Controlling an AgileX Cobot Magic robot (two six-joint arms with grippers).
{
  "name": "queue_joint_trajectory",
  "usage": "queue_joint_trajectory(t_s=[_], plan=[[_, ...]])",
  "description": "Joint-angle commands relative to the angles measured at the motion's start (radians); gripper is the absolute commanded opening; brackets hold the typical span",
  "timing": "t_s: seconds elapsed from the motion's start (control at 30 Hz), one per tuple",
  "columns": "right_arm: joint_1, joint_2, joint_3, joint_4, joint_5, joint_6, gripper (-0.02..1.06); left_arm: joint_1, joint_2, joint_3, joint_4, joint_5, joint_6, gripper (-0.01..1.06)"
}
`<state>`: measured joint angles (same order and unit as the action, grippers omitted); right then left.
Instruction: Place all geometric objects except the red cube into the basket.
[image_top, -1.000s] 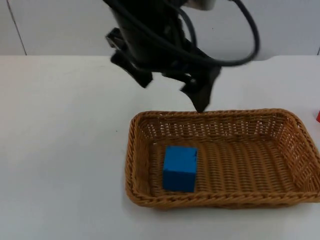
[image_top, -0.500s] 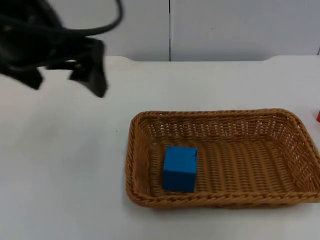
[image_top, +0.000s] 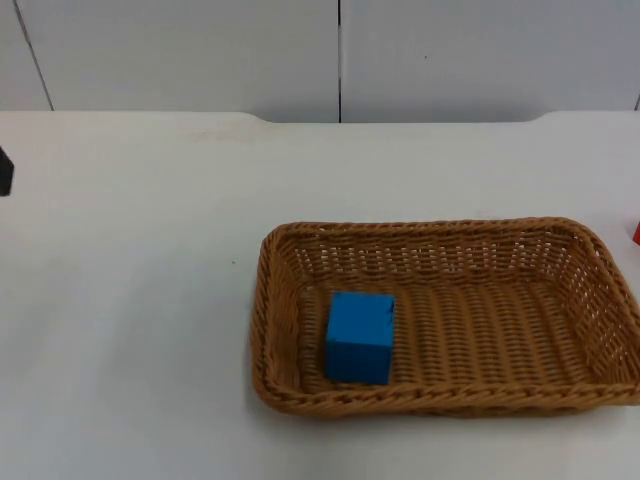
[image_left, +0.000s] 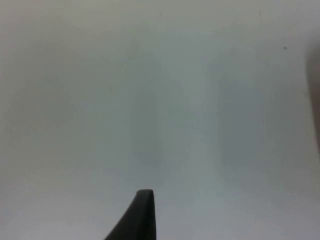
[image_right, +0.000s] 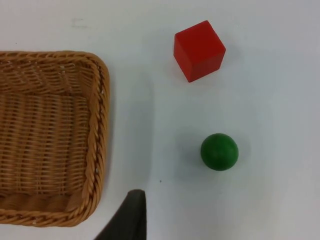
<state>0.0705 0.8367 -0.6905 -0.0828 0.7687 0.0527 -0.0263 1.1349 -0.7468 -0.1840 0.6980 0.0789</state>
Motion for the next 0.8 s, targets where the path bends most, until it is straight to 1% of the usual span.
queue_joint_trajectory(t_s=[0.0,0.17,0.3,0.53,0.67,0.7,0.77], plan=[[-0.005,-0.004,0.000,0.003,-0.001,-0.011,1.05,0.003,-0.047,0.007,-0.009,0.012,-0.005,1.05],[-0.005,-0.004,0.000,0.005,0.011,-0.019,1.05,0.003,-0.084,0.007,-0.007,0.011,-0.001,1.05],[-0.005,-0.004,0.000,0.005,0.018,-0.036,1.05,0.003,-0.084,0.007,-0.007,0.027,0.011,1.05],[-0.005,-0.001,-0.006,0.005,0.030,-0.038,1.05,0.003,-0.086,0.007,-0.007,0.028,0.022,1.05],[-0.005,0.102,-0.040,0.003,0.086,-0.046,1.05,0.003,-0.086,0.007,-0.007,0.028,0.026,1.05],[-0.005,0.102,-0.040,0.003,0.086,-0.046,1.05,0.003,-0.086,0.007,-0.007,0.028,0.026,1.05],[-0.005,0.179,-0.072,0.003,0.100,-0.046,1.05,0.003,-0.086,0.007,-0.007,0.028,0.030,1.05]])
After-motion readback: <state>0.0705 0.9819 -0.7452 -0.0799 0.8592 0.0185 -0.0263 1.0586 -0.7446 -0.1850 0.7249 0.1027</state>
